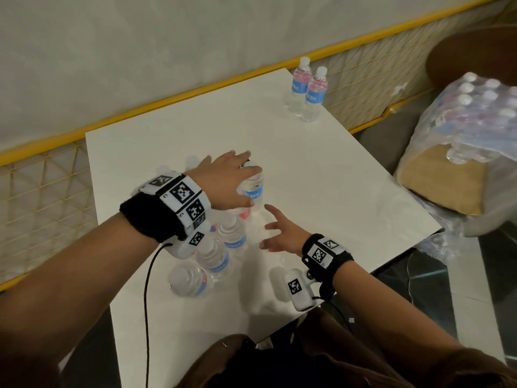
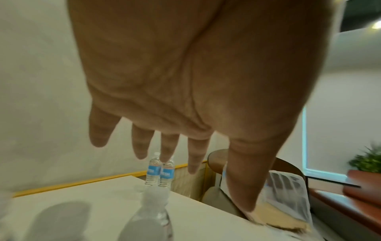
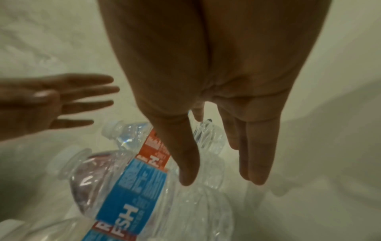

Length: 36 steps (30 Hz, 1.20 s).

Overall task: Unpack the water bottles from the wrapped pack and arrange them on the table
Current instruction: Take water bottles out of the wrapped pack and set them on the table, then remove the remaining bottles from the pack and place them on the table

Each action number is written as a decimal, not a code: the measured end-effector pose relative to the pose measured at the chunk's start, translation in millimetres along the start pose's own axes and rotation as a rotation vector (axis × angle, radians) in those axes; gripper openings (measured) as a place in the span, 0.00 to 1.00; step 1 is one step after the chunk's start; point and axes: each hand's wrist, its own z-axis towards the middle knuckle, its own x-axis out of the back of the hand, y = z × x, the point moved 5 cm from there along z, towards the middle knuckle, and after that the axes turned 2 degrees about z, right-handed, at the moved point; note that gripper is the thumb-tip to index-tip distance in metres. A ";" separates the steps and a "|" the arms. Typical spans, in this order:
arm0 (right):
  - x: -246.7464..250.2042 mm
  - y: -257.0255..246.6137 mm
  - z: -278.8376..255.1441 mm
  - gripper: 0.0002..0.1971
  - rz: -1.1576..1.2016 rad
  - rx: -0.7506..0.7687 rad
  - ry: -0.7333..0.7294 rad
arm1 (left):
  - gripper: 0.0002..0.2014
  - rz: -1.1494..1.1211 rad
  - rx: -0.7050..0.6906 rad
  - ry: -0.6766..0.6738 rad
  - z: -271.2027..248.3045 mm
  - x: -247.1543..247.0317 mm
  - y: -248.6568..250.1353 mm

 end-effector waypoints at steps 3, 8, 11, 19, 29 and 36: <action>21.0 6.0 -7.3 0.50 -0.032 -0.013 0.022 | 0.32 0.099 -0.034 -0.081 18.6 10.2 19.2; 77.4 14.9 -18.5 0.48 -0.003 -0.004 0.083 | 0.25 0.256 0.038 -0.222 26.5 16.2 21.7; 112.9 20.7 -24.1 0.43 0.029 -0.022 0.107 | 0.23 0.278 0.059 -0.249 33.5 21.5 29.5; 239.3 26.3 -44.6 0.21 0.097 -0.039 0.350 | 0.27 0.118 -0.104 -0.094 130.3 61.2 140.9; 416.4 49.3 -105.3 0.16 -0.036 -0.038 0.825 | 0.20 0.018 -0.527 0.297 253.3 115.0 369.9; 504.3 38.4 -107.0 0.29 -0.016 -0.178 0.862 | 0.33 -0.092 -0.538 0.355 272.3 114.9 381.0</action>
